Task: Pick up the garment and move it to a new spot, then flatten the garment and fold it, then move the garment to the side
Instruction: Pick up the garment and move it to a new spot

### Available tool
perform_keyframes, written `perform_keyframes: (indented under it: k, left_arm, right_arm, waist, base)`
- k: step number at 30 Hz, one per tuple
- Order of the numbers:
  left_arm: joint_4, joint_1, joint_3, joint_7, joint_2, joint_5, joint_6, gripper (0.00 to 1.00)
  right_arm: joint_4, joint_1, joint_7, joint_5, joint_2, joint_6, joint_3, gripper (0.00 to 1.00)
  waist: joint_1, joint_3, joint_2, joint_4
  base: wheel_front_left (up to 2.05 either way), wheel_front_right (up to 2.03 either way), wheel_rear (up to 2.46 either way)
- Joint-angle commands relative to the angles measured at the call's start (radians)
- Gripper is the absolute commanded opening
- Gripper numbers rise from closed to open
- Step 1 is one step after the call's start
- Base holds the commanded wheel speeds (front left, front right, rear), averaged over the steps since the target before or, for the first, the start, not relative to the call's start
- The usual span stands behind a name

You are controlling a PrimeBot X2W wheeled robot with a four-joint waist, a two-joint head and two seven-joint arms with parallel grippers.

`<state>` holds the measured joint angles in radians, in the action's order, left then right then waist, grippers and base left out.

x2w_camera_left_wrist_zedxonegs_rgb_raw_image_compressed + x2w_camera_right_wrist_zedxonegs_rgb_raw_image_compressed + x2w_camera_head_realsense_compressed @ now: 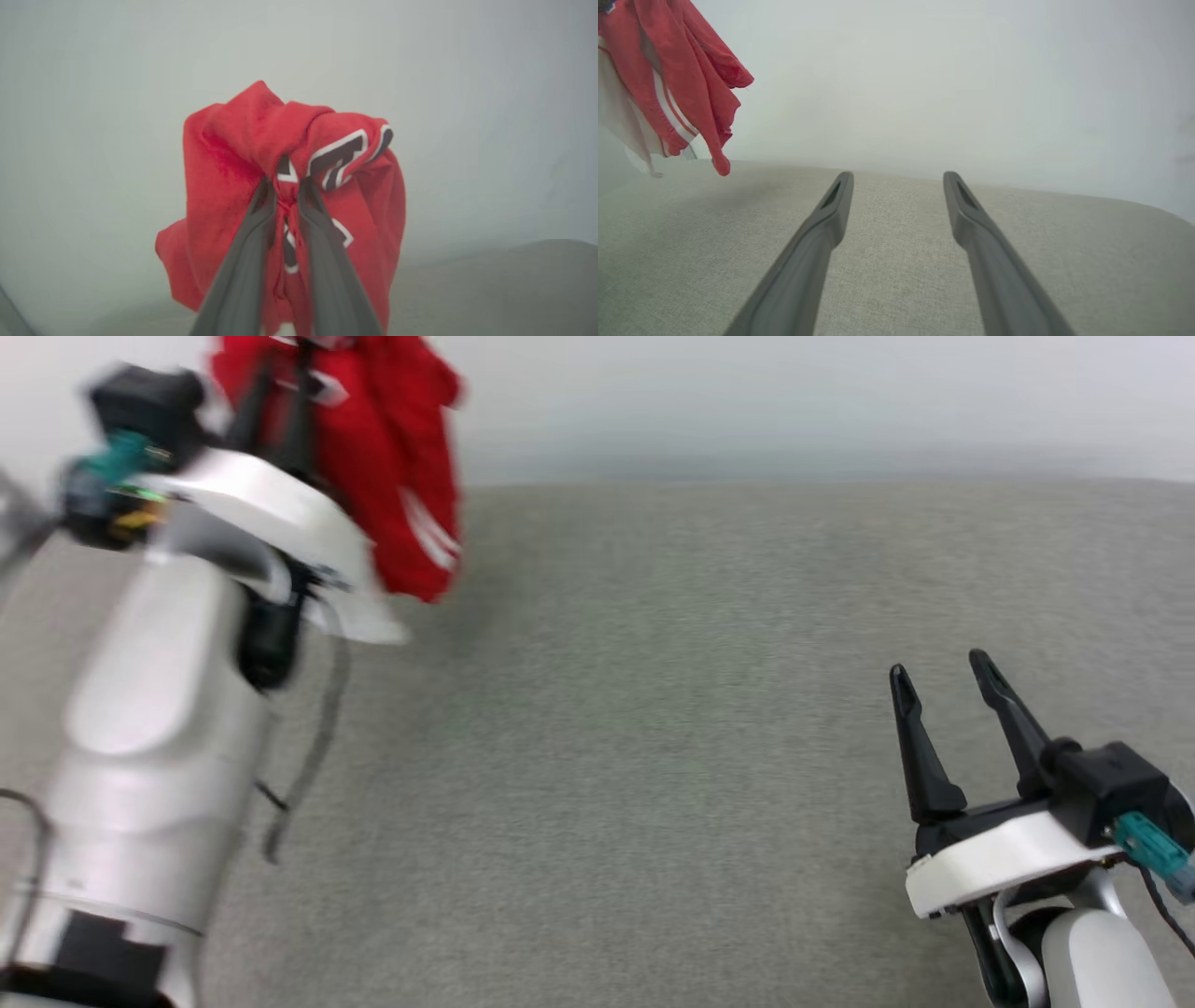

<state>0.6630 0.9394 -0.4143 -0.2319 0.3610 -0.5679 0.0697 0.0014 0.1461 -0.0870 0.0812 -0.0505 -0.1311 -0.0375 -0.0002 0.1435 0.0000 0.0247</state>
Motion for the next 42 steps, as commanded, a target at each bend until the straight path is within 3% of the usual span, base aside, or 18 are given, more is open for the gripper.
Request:
perform_keyframes:
  k: [1, 7, 15, 16, 17, 18, 27, 38, 42]
  left_arm:
    - [-0.052, -0.062, -0.036, 0.012, -0.049, -0.010, 0.007, 0.00]
    - [-0.158, -0.224, -0.146, 0.063, -0.129, -0.015, 0.024, 0.00]
    - [-0.195, -0.465, -0.310, 0.142, -0.145, 0.016, 0.031, 0.00]
    - [-0.193, -0.483, -0.324, 0.148, -0.151, 0.016, 0.031, 0.13]
    - [-0.193, -0.492, -0.335, 0.148, -0.156, 0.017, 0.031, 0.47]
    - [-0.193, -0.498, -0.343, 0.141, -0.161, 0.025, 0.030, 1.00]
    - [-0.297, -0.487, -0.305, 0.000, -0.160, 0.082, -0.049, 1.00]
    - [-0.462, -0.605, -0.059, -0.035, -0.075, 0.069, -0.200, 1.00]
    - [-0.494, -0.682, 0.023, -0.034, -0.049, 0.068, -0.228, 1.00]
  right_arm:
    - [-0.003, -0.020, 0.002, 0.009, 0.001, 0.001, 0.001, 1.00]
    - [-0.010, -0.048, 0.005, 0.022, 0.001, 0.001, 0.015, 1.00]
    - [-0.002, -0.054, -0.007, 0.032, 0.001, 0.001, 0.023, 1.00]
    - [-0.001, -0.051, -0.008, 0.033, 0.001, 0.001, 0.024, 1.00]
    - [0.000, -0.048, -0.009, 0.035, 0.000, 0.001, 0.026, 1.00]
    - [0.002, -0.046, -0.008, 0.035, 0.001, 0.001, 0.026, 1.00]
    - [0.006, -0.069, -0.001, 0.023, 0.001, 0.001, 0.043, 1.00]
    - [-0.011, -0.095, 0.023, 0.021, 0.000, 0.001, 0.065, 1.00]
    - [-0.011, -0.110, 0.032, 0.031, 0.000, 0.001, 0.057, 1.00]
  waist:
    - [0.0002, -0.018, 0.0000, -0.071]
    - [0.0002, -0.002, 0.0000, -0.125]
    - [0.0002, 0.009, 0.0000, -0.126]
    - [0.0002, 0.009, 0.0000, -0.121]
    - [0.0002, 0.008, 0.0000, -0.115]
    - [0.0002, 0.006, 0.0000, -0.109]
    - [0.0002, -0.042, 0.0000, -0.036]
    - [0.0002, -0.068, 0.0000, 0.025]
    - [0.0002, -0.083, 0.0000, 0.036]
  base:
    - [0.00, 0.00, 0.00]
    - [0.00, 0.00, 0.00]
    - [0.00, 0.00, 0.00]
    - [0.00, 0.00, 0.00]
    - [0.00, 0.00, 0.00]
    - [0.00, 0.00, 0.00]
    - [0.00, 0.00, 0.00]
    - [0.00, 0.00, 0.00]
    - [0.00, 0.00, 0.00]
